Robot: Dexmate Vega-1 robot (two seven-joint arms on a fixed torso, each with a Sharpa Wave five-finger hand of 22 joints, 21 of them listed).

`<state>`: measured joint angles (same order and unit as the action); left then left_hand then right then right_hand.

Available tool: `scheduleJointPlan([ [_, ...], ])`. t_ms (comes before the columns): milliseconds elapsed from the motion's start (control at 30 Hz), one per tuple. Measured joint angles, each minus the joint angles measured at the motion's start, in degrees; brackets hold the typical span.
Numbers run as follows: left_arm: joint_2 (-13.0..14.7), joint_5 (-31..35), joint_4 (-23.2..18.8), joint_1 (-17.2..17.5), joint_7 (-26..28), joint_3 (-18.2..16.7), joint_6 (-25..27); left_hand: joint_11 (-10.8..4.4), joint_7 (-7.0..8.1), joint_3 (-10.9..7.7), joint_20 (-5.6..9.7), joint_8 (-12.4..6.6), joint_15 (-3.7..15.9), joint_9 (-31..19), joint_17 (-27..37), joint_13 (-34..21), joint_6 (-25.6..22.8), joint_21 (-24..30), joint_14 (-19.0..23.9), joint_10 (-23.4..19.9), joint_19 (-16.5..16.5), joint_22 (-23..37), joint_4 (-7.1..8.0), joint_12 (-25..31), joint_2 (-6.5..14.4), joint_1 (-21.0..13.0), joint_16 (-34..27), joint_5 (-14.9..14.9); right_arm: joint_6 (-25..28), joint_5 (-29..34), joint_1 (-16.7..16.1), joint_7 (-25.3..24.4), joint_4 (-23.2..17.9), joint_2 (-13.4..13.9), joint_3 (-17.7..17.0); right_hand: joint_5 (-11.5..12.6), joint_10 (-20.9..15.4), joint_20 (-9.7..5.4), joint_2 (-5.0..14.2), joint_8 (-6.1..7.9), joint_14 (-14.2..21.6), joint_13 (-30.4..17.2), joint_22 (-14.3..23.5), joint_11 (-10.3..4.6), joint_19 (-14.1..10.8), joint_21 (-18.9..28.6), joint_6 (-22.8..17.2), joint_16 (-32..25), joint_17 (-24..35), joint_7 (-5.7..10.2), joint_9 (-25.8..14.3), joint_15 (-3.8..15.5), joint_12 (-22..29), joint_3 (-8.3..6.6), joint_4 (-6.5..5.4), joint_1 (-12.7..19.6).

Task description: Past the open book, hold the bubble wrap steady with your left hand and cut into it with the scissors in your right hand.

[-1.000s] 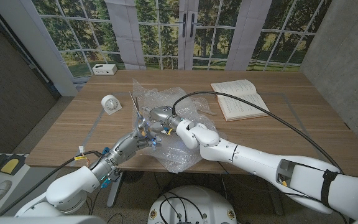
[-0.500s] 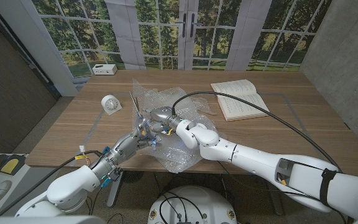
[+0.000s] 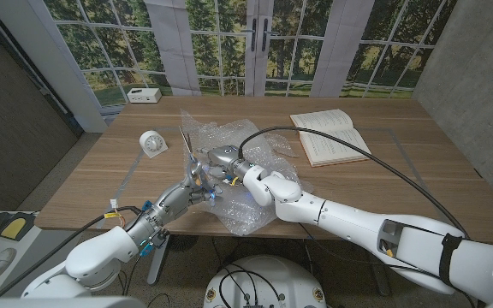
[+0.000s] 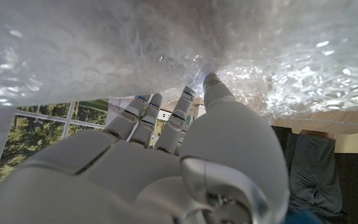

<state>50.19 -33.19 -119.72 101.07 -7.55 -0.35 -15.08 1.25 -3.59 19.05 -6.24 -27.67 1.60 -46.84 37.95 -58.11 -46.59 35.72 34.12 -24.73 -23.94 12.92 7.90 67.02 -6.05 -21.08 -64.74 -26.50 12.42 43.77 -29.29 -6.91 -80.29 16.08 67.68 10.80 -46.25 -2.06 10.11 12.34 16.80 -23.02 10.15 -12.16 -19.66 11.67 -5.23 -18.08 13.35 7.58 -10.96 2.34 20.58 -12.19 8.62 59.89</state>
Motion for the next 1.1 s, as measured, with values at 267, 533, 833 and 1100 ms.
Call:
scheduleJointPlan([
  [267,0.1,0.0,0.0,0.0,0.2,0.1,0.0,0.01,0.0,0.0,0.0,0.0,-0.07,-0.3,0.2,0.0,0.0,-0.3,0.1,0.0,0.0,0.0,0.0,0.2,0.0,0.0,0.0,-0.1,-1.1,-1.7,-0.4,-0.4,0.0,0.2,-0.7,0.0,-1.8,0.0,1.58,0.45,2.4,-0.8,0.0,0.29,0.0,0.0,-2.6,-1.7,1.5,0.51,0.0,-0.19,0.9,-2.62,-2.62,0.7],
  [533,0.2,0.0,-0.1,0.3,0.2,0.2,0.0,0.02,0.0,0.0,0.0,0.0,-0.07,-0.3,0.1,0.0,0.0,-0.3,0.1,0.0,0.0,0.0,0.0,0.2,0.0,0.0,0.0,-0.1,-1.9,-3.2,-1.0,-0.3,-0.9,0.8,-1.5,0.0,-1.8,0.01,2.44,0.45,3.4,0.0,0.1,0.3,0.0,0.2,-3.7,-2.1,2.0,0.6,-0.1,0.11,-0.6,-6.94,-6.93,0.1],
  [833,0.2,0.0,-0.2,0.5,0.1,0.2,-0.7,0.08,0.0,-0.01,0.0,0.0,-0.07,-0.5,0.1,0.0,0.0,-0.3,0.1,-0.1,0.0,0.0,0.0,0.1,0.0,0.0,0.0,-0.1,-2.1,-3.8,-1.8,-0.1,-2.1,1.5,-2.4,0.0,-1.1,-0.24,2.39,0.45,3.4,0.7,0.1,0.29,-0.2,0.3,-4.9,-2.1,2.3,1.04,-0.1,0.11,-1.6,-9.77,-9.27,-0.7],
  [1100,0.2,0.1,-0.3,0.8,-0.1,0.2,-1.3,0.09,0.01,0.1,0.21,0.35,-0.07,-0.6,0.2,0.0,0.0,-0.6,0.1,-0.1,-0.2,0.0,0.11,0.1,0.3,0.3,0.0,-0.1,-3.1,-4.4,-3.2,-2.6,-3.1,2.3,-3.6,-0.4,-4.7,-0.45,-0.41,0.45,4.6,-1.1,0.1,0.5,-1.9,1.1,-7.7,-2.1,3.0,2.56,0.0,0.11,0.5,-9.53,-5.39,1.9],
])
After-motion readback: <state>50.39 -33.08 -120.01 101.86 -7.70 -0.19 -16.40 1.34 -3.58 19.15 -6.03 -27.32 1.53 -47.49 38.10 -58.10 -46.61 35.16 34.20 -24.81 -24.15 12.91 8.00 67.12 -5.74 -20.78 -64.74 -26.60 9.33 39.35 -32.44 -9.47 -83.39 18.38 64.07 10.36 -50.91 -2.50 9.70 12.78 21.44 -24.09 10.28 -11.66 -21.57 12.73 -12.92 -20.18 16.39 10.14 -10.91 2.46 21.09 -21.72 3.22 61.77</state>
